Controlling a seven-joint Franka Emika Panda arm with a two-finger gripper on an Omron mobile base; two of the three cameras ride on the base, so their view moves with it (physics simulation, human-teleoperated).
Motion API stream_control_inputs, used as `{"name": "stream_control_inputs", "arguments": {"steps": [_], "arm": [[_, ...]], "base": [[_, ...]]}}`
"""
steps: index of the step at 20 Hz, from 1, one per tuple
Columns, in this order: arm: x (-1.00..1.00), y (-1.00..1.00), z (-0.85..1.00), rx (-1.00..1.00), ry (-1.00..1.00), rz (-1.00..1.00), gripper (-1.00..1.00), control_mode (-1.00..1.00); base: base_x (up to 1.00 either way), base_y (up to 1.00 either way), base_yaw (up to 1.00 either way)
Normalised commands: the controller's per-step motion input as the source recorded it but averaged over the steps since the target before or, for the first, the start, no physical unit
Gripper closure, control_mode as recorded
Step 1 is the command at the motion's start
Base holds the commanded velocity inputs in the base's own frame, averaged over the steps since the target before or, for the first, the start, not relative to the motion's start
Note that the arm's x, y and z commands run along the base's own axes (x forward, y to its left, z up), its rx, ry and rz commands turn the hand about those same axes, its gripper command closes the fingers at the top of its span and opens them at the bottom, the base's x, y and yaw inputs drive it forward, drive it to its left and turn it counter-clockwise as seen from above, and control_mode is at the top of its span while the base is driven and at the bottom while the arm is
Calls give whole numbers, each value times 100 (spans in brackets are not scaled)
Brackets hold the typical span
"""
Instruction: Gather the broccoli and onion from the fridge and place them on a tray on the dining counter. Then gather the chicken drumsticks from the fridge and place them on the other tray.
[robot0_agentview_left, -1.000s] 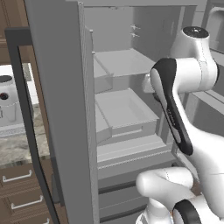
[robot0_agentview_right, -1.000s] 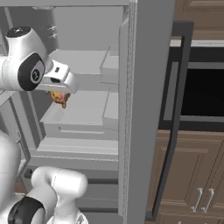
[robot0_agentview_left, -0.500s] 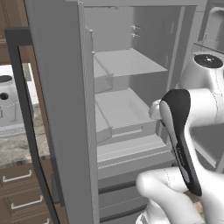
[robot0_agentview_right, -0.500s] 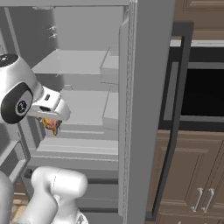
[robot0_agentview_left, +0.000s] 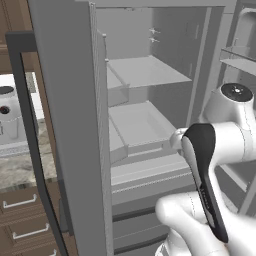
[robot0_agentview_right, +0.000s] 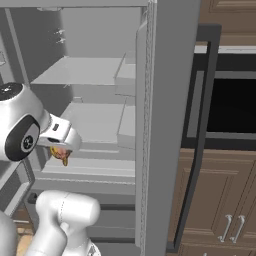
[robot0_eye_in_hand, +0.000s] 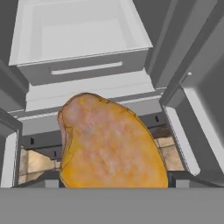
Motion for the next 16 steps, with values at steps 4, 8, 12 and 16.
{"name": "stream_control_inputs", "arguments": {"steps": [4, 8, 12, 16], "arm": [[-9, 0, -1, 0, 0, 0, 100, 100], [0, 0, 0, 0, 0, 0, 100, 100], [0, 0, 0, 0, 0, 0, 100, 100], [0, 0, 0, 0, 0, 0, 100, 100]], "base": [[-50, 0, -4], [-92, 3, -27], [-74, -46, -56], [-52, -33, -70]]}}
